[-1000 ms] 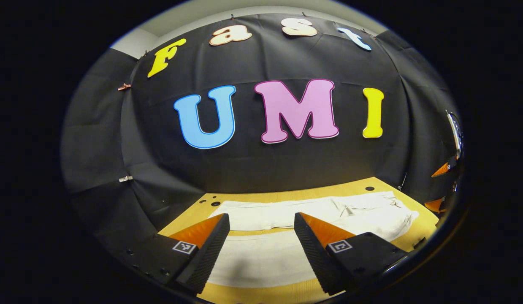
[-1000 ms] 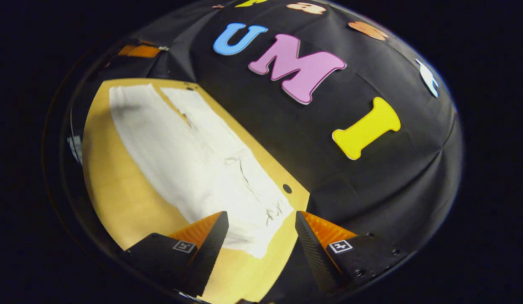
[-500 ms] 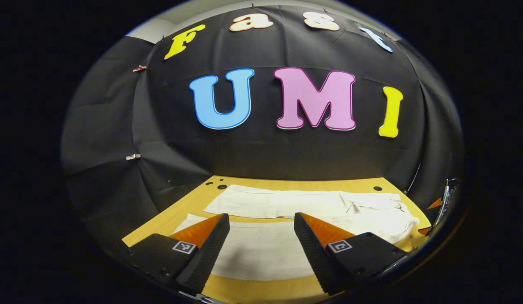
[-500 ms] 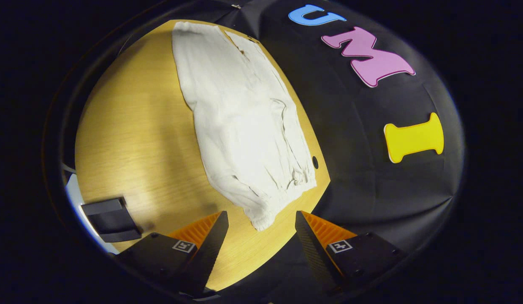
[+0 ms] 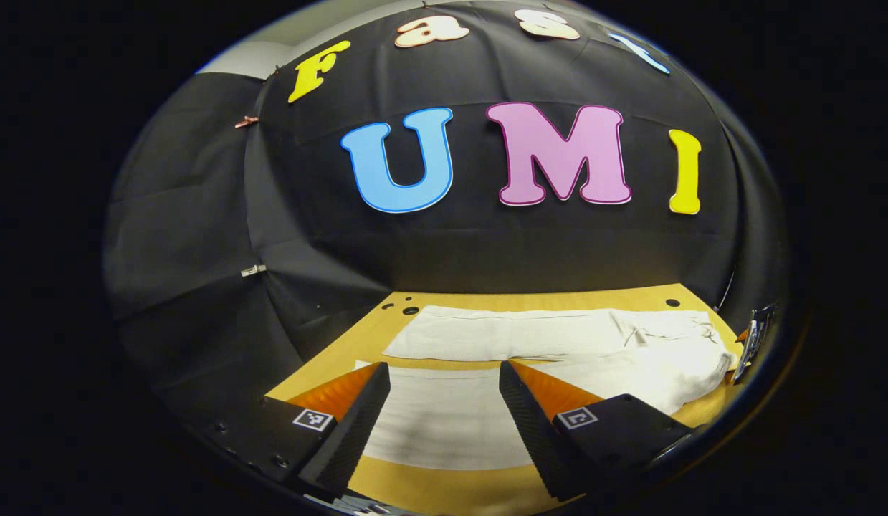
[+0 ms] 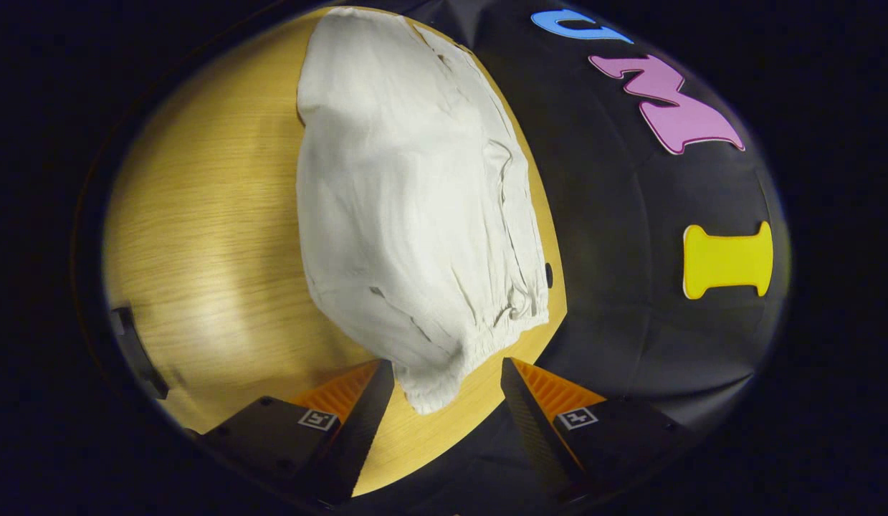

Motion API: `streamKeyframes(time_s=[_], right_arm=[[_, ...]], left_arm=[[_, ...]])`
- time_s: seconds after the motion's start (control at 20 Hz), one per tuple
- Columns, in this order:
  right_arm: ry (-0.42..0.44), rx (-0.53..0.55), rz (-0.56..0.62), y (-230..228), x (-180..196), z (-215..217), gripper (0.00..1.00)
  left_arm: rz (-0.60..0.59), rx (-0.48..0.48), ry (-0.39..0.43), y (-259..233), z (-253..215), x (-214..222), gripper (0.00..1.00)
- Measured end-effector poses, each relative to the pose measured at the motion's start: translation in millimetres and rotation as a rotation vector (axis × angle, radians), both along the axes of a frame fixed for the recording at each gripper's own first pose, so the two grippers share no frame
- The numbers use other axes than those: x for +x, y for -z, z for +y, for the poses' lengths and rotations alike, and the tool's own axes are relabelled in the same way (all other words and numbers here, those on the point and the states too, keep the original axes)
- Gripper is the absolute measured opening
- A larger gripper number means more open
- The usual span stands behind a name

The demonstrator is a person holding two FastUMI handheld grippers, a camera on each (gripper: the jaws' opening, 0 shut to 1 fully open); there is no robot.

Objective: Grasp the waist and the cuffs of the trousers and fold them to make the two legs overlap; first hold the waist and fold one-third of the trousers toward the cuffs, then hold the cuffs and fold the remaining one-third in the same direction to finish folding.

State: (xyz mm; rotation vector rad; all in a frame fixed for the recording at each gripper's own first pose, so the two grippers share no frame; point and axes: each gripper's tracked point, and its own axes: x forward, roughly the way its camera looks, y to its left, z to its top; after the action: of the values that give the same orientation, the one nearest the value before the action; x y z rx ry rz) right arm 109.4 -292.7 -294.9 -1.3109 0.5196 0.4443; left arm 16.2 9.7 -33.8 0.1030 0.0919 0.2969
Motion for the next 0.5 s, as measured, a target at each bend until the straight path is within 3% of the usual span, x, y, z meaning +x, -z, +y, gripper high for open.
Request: streamKeyframes(time_s=[0.15,0.25,0.4,0.5], right_arm=[[-0.016,-0.057,0.004,1,18,6,0.90],[0.003,-0.057,0.041,9,26,6,0.85],[0.053,-0.029,0.095,15,28,3,0.70],[0.077,-0.005,0.129,18,30,2,0.51]], left_arm=[[0.030,0.076,-0.036,1,18,-14,0.98],[0.075,0.079,-0.019,17,17,-23,0.97],[0.127,0.060,-0.033,40,23,-37,0.98],[0.131,0.081,-0.050,47,27,-43,0.98]])
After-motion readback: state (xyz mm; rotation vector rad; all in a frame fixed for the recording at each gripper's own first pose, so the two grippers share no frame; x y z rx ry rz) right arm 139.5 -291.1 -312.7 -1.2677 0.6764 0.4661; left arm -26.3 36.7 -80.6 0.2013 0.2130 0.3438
